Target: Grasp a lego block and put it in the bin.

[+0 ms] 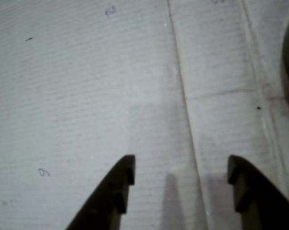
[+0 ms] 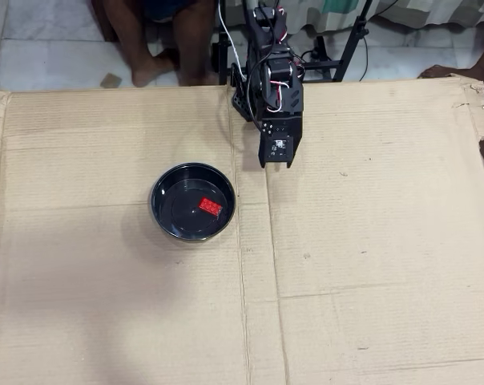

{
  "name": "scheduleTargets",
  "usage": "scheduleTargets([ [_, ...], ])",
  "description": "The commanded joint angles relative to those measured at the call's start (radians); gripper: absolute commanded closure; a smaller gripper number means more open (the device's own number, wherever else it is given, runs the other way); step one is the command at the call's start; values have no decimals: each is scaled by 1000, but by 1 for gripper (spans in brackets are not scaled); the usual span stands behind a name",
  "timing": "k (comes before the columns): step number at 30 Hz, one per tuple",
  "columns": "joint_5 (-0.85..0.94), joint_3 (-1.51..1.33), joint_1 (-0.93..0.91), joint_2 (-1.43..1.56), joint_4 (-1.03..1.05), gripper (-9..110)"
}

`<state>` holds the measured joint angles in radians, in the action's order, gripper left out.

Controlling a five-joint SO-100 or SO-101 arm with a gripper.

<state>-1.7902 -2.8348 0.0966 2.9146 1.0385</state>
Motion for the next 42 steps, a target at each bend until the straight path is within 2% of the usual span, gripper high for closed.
scheduleTargets([
  [1, 6, -52, 0, 94, -12, 79],
  [13, 8, -324, 0, 420, -11, 79],
  [22, 8, -410, -2, 468, 6, 79],
  [31, 8, -408, -2, 505, 212, 79],
  [42, 8, -408, -8, 506, 351, 79],
])
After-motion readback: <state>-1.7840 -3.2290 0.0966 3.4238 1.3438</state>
